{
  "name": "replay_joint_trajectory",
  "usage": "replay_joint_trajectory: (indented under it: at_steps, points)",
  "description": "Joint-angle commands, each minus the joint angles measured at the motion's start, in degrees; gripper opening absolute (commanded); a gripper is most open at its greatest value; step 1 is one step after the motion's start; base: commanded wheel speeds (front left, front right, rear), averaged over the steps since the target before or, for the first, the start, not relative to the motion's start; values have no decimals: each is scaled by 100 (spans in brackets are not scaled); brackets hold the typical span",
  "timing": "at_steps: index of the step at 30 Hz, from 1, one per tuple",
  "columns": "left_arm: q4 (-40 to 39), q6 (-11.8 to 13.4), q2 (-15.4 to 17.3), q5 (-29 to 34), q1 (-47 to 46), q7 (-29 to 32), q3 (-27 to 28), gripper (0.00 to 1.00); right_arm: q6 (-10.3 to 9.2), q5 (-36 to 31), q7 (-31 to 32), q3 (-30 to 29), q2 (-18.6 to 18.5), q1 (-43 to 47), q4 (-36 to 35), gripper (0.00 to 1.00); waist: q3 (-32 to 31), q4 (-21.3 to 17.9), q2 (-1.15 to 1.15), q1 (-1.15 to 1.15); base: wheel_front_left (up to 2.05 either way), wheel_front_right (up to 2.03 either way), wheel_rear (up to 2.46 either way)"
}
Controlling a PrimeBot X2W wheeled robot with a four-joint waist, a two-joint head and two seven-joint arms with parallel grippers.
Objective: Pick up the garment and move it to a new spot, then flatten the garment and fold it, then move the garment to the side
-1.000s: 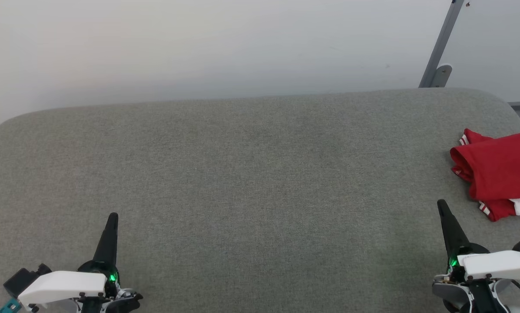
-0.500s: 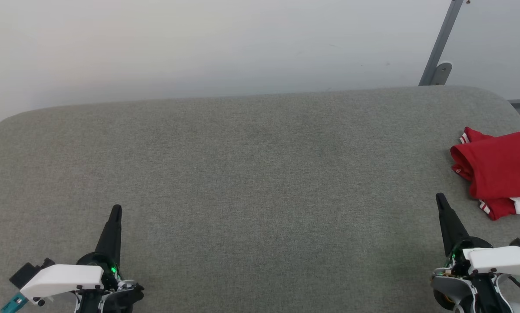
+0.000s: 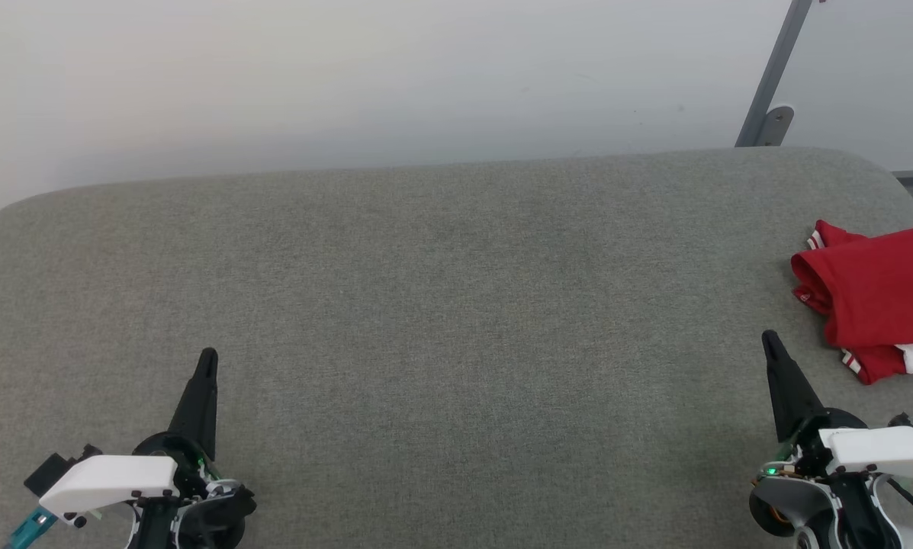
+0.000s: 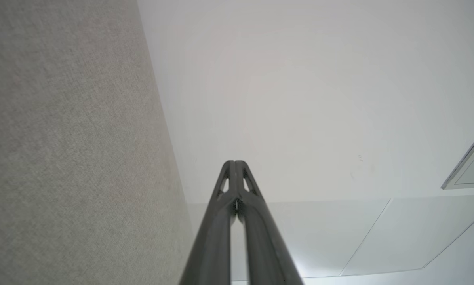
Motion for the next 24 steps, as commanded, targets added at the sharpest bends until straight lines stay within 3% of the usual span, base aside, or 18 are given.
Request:
replay_joint_trajectory:
  at_steps: [1, 24]
  points:
    - [0, -30, -12, -16, -75, 17, 19, 0, -2, 24, 8, -8, 13, -48, -17, 0, 0, 0, 0, 0, 0, 0, 0]
    - [0, -30, -20, -1, -76, 30, 28, 0, -2, 25, 6, -4, 13, -41, -16, 0, 0, 0, 0, 0, 0, 0, 0]
